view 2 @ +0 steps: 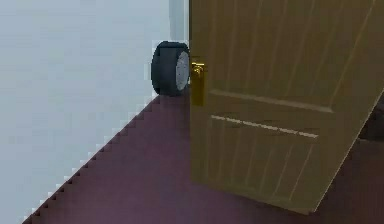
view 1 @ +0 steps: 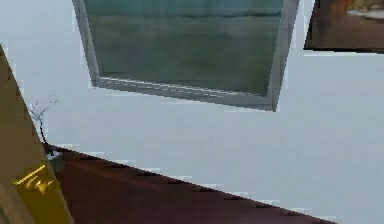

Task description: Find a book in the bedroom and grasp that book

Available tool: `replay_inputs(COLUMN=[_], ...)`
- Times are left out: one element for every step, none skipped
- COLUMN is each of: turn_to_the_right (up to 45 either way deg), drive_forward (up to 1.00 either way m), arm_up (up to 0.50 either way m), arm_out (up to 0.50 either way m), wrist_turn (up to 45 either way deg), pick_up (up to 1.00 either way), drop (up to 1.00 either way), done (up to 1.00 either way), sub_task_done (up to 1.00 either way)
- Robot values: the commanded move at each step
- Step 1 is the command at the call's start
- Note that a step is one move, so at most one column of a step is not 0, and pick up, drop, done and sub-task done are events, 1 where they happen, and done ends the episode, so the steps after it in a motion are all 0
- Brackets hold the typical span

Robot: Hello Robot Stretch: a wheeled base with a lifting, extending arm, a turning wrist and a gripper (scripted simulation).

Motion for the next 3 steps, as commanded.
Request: replay_inputs(turn_to_the_right=[6.0, 0.0, -45.0], drive_forward=[0.00, 0.70, 0.00], arm_up=[0.00, 0.00, 0.00], arm_out=[0.00, 0.00, 0.00], wrist_turn=[0.0, 0.0, 0.0], pick_up=[0.00, 0.00, 0.00], drop=[0.00, 0.00, 0.00], done=[0.00, 0.00, 0.00], sub_task_done=[0.00, 0.00, 0.00])
